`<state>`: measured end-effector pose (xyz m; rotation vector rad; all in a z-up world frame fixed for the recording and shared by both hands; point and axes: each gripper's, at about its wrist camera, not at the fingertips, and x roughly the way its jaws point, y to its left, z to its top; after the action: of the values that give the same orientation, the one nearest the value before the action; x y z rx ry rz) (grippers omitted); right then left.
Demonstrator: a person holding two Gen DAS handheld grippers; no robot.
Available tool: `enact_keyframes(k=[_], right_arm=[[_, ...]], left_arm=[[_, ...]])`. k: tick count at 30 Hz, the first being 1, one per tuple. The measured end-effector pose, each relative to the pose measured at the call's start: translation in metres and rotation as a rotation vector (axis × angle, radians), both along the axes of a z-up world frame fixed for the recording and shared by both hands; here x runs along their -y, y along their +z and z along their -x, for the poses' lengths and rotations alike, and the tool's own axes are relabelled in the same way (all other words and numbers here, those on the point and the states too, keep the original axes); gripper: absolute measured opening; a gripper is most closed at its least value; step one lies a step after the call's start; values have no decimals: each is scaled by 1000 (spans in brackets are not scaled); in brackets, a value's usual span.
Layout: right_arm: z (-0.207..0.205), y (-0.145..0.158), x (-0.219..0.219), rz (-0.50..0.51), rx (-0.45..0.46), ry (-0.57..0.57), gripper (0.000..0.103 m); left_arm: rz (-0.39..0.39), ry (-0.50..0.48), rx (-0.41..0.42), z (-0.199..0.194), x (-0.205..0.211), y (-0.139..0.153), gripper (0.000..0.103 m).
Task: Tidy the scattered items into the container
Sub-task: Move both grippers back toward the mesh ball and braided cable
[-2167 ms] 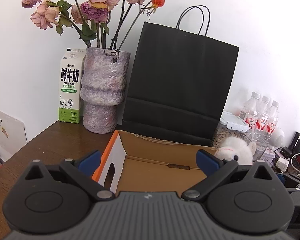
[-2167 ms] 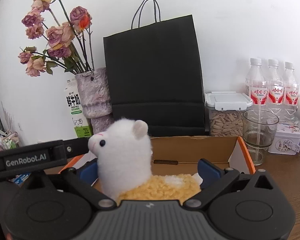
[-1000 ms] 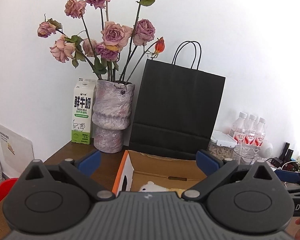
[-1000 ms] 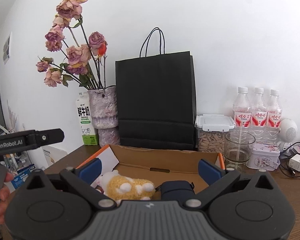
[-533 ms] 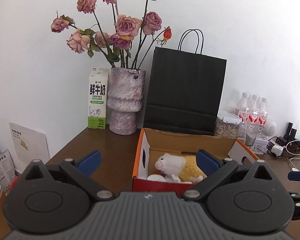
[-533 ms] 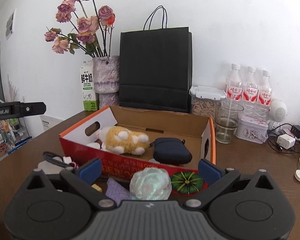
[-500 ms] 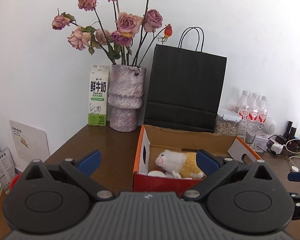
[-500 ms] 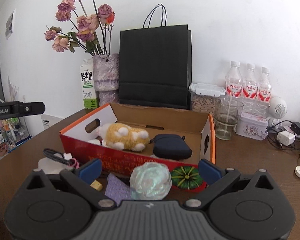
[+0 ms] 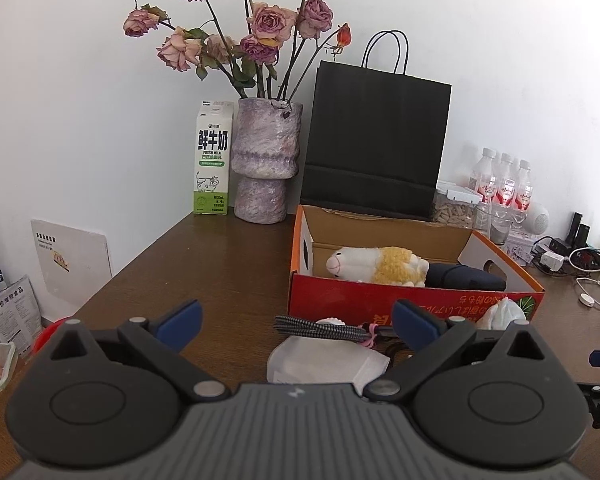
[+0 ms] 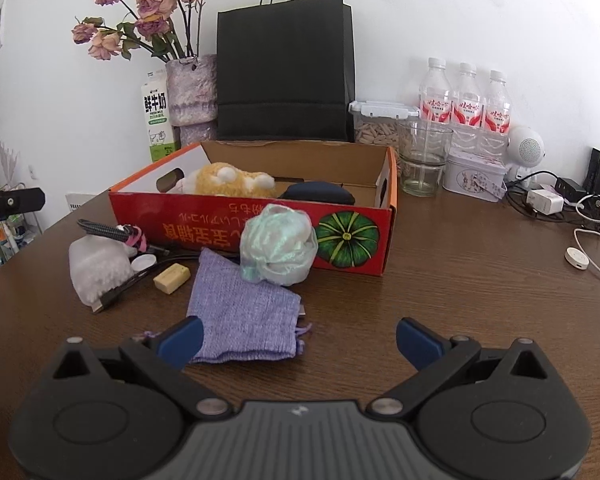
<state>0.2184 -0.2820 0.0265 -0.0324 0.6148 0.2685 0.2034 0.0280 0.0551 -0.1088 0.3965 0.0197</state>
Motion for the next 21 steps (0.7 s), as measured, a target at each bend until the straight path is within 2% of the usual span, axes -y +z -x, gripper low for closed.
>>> enact_keyframes(k=[21], right_arm=[[31, -2, -4, -10, 2, -1, 103]], left_arm=[[6, 4, -10, 35, 2, 7, 103]])
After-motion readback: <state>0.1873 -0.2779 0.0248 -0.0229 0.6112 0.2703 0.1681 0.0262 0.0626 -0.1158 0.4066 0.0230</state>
